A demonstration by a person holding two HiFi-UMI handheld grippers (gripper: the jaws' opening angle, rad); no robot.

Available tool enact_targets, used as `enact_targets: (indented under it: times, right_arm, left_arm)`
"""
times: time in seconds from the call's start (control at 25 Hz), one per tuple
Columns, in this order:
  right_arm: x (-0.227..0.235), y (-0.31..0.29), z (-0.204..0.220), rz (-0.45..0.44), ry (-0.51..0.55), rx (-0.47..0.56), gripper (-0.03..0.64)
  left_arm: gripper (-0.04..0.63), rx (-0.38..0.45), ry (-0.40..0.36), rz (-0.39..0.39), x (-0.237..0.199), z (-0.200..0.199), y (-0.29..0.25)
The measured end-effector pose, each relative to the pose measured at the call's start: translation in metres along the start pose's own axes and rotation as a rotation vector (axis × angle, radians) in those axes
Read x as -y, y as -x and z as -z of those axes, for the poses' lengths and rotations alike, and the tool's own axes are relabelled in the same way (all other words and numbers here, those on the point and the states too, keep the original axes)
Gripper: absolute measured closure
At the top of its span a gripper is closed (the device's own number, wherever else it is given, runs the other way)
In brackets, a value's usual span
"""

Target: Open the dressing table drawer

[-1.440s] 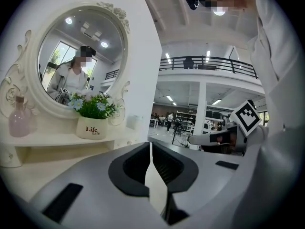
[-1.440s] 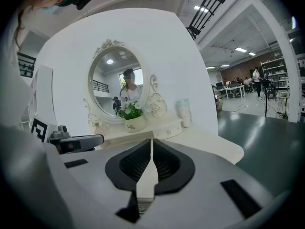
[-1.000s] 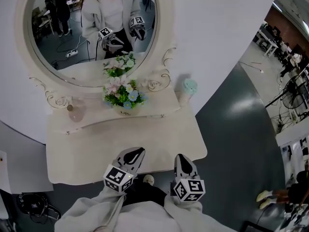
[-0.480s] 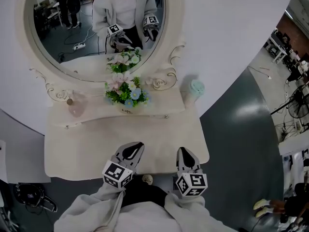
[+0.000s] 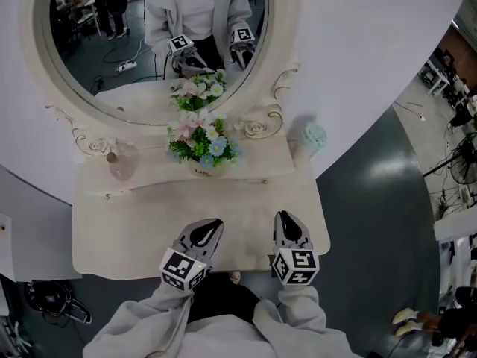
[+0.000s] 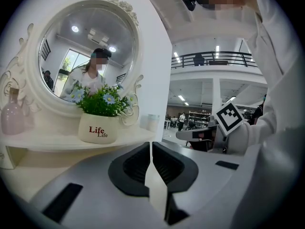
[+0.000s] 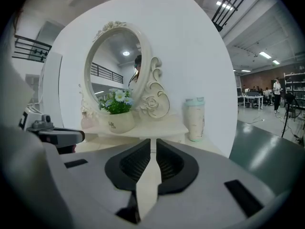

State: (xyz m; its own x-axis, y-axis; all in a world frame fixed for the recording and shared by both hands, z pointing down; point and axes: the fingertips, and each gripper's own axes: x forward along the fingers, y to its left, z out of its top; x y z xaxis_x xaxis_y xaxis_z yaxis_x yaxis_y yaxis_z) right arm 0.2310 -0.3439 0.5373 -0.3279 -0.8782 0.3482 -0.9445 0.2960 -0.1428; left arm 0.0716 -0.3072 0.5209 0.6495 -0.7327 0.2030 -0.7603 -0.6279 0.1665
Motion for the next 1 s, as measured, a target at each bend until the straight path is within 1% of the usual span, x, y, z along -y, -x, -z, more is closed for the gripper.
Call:
enact_targets:
  times: [0.36, 0.48, 0.52, 0.64, 1.0]
  right_arm:
    - [0.013, -0.055, 0.014, 0.055, 0.044, -0.054, 0.575]
    - [0.012, -0.072, 0.02, 0.059, 0.051, -0.067, 0.572]
    - [0.012, -0.078, 0.022, 0.054, 0.046, -0.076, 0.567]
    - [0.011, -0.095, 0.029, 0.033, 0.03, -0.105, 0.502]
    - [0.018, -0.133, 0.039, 0.044, 0.039, -0.16, 0.471]
  left_arm:
    - [0.566, -0.022, 0.019, -0.032, -0.022, 0.003, 0.002]
    - [0.566, -0.03, 0.023, -0.042, -0.027, 0.003, 0.003]
    - [0.566, -0.032, 0.023, -0.045, -0.028, 0.003, 0.003]
    - [0.566, -0.037, 0.024, -0.053, -0.029, 0.004, 0.005]
    - [0.566, -0.066, 0.041, -0.1, -0.039, 0.012, 0.015]
